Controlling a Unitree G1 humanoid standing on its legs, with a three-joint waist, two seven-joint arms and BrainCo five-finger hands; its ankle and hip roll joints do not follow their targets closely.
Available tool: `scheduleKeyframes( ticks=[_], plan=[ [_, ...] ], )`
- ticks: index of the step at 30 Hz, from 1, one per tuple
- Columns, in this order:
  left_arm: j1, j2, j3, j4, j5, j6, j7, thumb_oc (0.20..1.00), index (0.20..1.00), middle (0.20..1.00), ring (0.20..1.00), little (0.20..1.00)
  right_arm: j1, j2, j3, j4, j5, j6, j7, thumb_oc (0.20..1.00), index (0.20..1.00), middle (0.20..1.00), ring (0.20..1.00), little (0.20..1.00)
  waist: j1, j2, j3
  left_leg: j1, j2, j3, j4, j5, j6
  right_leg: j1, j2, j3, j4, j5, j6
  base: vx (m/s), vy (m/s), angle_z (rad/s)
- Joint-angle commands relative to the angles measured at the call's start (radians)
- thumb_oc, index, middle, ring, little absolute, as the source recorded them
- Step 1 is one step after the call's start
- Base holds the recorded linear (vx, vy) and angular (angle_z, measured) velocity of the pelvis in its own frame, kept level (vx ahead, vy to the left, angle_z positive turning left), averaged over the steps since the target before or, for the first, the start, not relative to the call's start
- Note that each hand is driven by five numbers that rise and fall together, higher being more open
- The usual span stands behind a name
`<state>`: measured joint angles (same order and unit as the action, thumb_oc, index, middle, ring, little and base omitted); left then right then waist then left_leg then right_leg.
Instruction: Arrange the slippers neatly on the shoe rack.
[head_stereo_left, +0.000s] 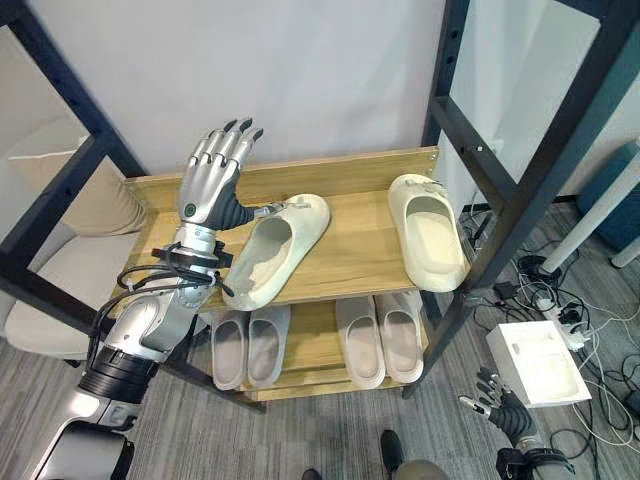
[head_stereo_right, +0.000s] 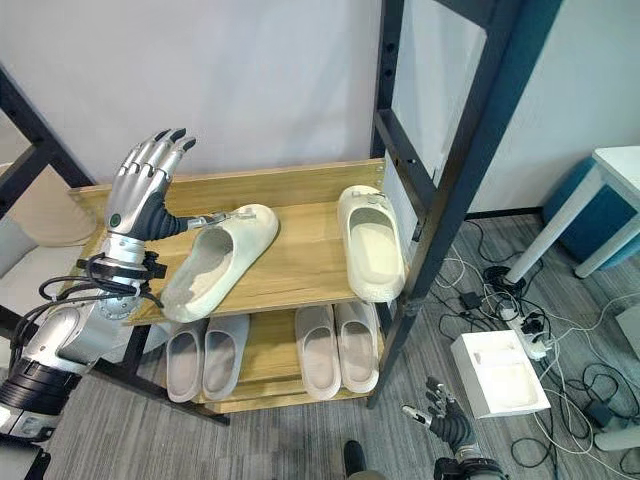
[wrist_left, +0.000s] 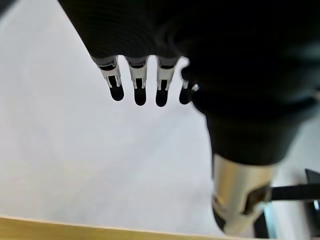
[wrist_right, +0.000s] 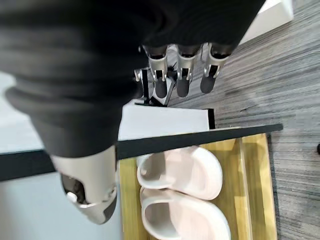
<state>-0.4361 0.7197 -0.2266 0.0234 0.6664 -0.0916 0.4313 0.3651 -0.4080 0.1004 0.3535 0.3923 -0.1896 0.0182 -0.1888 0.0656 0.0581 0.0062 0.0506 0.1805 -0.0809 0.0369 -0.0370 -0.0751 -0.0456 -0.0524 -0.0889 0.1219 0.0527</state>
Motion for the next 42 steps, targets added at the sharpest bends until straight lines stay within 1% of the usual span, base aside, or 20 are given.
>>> scheduleKeyframes(
  ticks=[1, 2, 3, 6, 14, 21, 26, 30, 31, 35, 36, 37, 38, 42],
  plan=[
    [-0.097, 0.018, 0.01, 0.077, 0.003, 0.01, 0.011, 1.0, 1.0, 1.0, 1.0, 1.0, -0.007, -0.016, -0.028, -0.035, 0.005, -0.042, -0.007, 1.0, 1.0, 1.0, 1.0, 1.0, -0.001, -0.028, -0.016, 0.011, 0.017, -0.048, -0.006, -0.069, -0.022, 0.052, -0.043, 0.013, 0.007, -0.103, 0.086, 0.0, 0.0, 0.0],
    [-0.102, 0.023, 0.002, 0.089, 0.014, 0.016, 0.008, 1.0, 1.0, 1.0, 1.0, 1.0, -0.006, -0.017, -0.028, -0.035, 0.004, -0.043, -0.008, 1.0, 1.0, 1.0, 1.0, 1.0, -0.006, -0.026, -0.017, 0.012, 0.017, -0.045, -0.006, -0.07, -0.022, 0.052, -0.043, 0.014, 0.007, -0.103, 0.086, 0.01, -0.012, -0.04],
    [-0.138, 0.044, -0.038, 0.153, 0.049, 0.04, 0.004, 1.0, 1.0, 1.0, 1.0, 1.0, -0.005, -0.022, -0.028, -0.034, 0.004, -0.046, -0.009, 1.0, 1.0, 1.0, 1.0, 1.0, -0.012, -0.022, -0.017, 0.014, 0.018, -0.04, -0.006, -0.071, -0.022, 0.051, -0.042, 0.021, 0.007, -0.103, 0.086, 0.01, -0.009, -0.04],
    [-0.143, 0.059, -0.047, 0.191, 0.065, 0.051, -0.001, 1.0, 1.0, 1.0, 1.0, 1.0, -0.007, -0.023, -0.027, -0.029, 0.003, -0.046, -0.01, 1.0, 1.0, 1.0, 1.0, 1.0, -0.014, -0.021, -0.016, 0.014, 0.019, -0.038, -0.006, -0.071, -0.022, 0.049, -0.041, 0.023, 0.007, -0.102, 0.086, 0.01, -0.008, -0.04],
    [-0.11, 0.086, -0.016, 0.196, 0.075, 0.058, 0.001, 1.0, 1.0, 1.0, 1.0, 1.0, -0.001, -0.025, -0.024, -0.029, 0.002, -0.048, -0.005, 1.0, 1.0, 1.0, 1.0, 1.0, -0.005, -0.025, -0.017, 0.015, 0.018, -0.045, -0.006, -0.072, -0.023, 0.054, -0.04, 0.017, 0.007, -0.106, 0.084, 0.01, -0.003, -0.03],
    [-0.1, 0.071, -0.022, 0.197, 0.079, 0.055, -0.004, 1.0, 1.0, 1.0, 1.0, 1.0, 0.004, -0.027, -0.023, -0.034, 0.005, -0.048, -0.005, 1.0, 1.0, 1.0, 1.0, 1.0, -0.001, -0.03, -0.017, 0.014, 0.016, -0.05, -0.006, -0.071, -0.022, 0.058, -0.039, 0.013, 0.006, -0.109, 0.083, 0.0, 0.0, 0.0],
    [-0.124, 0.047, -0.047, 0.217, 0.081, 0.059, -0.002, 1.0, 1.0, 1.0, 1.0, 1.0, 0.004, -0.029, -0.022, -0.032, 0.005, -0.048, -0.008, 1.0, 1.0, 1.0, 1.0, 1.0, -0.007, -0.033, -0.018, 0.015, 0.016, -0.05, -0.006, -0.073, -0.022, 0.059, -0.039, 0.014, 0.006, -0.109, 0.084, 0.0, 0.0, 0.0],
    [-0.192, 0.037, -0.115, 0.306, 0.1, 0.082, 0.004, 1.0, 1.0, 1.0, 1.0, 1.0, 0.008, -0.036, -0.02, -0.03, 0.01, -0.051, -0.013, 1.0, 1.0, 1.0, 1.0, 1.0, -0.02, -0.031, -0.02, 0.018, 0.017, -0.043, -0.006, -0.075, -0.022, 0.056, -0.039, 0.018, 0.006, -0.106, 0.085, 0.0, 0.0, 0.0],
    [-0.234, 0.032, -0.153, 0.356, 0.106, 0.092, 0.006, 1.0, 1.0, 1.0, 1.0, 1.0, 0.009, -0.04, -0.019, -0.028, 0.011, -0.052, -0.015, 1.0, 1.0, 1.0, 1.0, 1.0, -0.025, -0.03, -0.019, 0.02, 0.017, -0.041, -0.006, -0.076, -0.021, 0.055, -0.039, 0.021, 0.006, -0.105, 0.085, 0.0, 0.0, 0.0],
    [-0.307, 0.025, -0.222, 0.435, 0.12, 0.104, 0.004, 1.0, 1.0, 1.0, 1.0, 1.0, 0.012, -0.049, -0.018, -0.023, 0.017, -0.055, -0.02, 1.0, 1.0, 1.0, 1.0, 1.0, -0.039, -0.026, -0.02, 0.024, 0.019, -0.034, -0.006, -0.077, -0.021, 0.053, -0.039, 0.028, 0.008, -0.104, 0.087, 0.0, 0.0, 0.0],
    [-0.322, 0.024, -0.238, 0.452, 0.124, 0.105, 0.003, 0.947, 0.947, 0.947, 0.947, 0.947, 0.013, -0.05, -0.019, -0.021, 0.018, -0.056, -0.021, 1.0, 1.0, 1.0, 1.0, 1.0, -0.042, -0.024, -0.02, 0.025, 0.018, -0.032, -0.006, -0.078, -0.021, 0.053, -0.038, 0.029, 0.008, -0.104, 0.087, 0.0, -0.004, -0.04],
    [-0.33, 0.024, -0.248, 0.46, 0.124, 0.105, -0.001, 0.564, 0.564, 0.564, 0.564, 0.564, 0.014, -0.05, -0.02, -0.021, 0.02, -0.057, -0.021, 1.0, 1.0, 1.0, 1.0, 1.0, -0.044, -0.024, -0.02, 0.026, 0.019, -0.031, -0.006, -0.078, -0.02, 0.053, -0.038, 0.03, 0.008, -0.104, 0.088, 0.0, -0.001, -0.04],
    [-0.343, 0.025, -0.261, 0.471, 0.122, 0.104, -0.003, 0.2, 0.2, 0.2, 0.2, 0.2, 0.014, -0.052, -0.019, -0.02, 0.022, -0.058, -0.021, 1.0, 1.0, 1.0, 1.0, 1.0, -0.046, -0.023, -0.02, 0.027, 0.019, -0.03, -0.006, -0.078, -0.02, 0.052, -0.038, 0.031, 0.008, -0.104, 0.088, 0.0, -0.003, -0.04],
    [-0.37, 0.025, -0.284, 0.474, 0.108, 0.093, -0.015, 0.2, 0.2, 0.2, 0.2, 0.2, 0.012, -0.051, -0.018, -0.018, 0.026, -0.058, -0.021, 1.0, 1.0, 1.0, 1.0, 1.0, -0.054, -0.021, -0.022, 0.029, 0.019, -0.025, -0.006, -0.078, -0.02, 0.051, -0.037, 0.035, 0.01, -0.104, 0.087, 0.0, -0.002, -0.01]
  ],
)
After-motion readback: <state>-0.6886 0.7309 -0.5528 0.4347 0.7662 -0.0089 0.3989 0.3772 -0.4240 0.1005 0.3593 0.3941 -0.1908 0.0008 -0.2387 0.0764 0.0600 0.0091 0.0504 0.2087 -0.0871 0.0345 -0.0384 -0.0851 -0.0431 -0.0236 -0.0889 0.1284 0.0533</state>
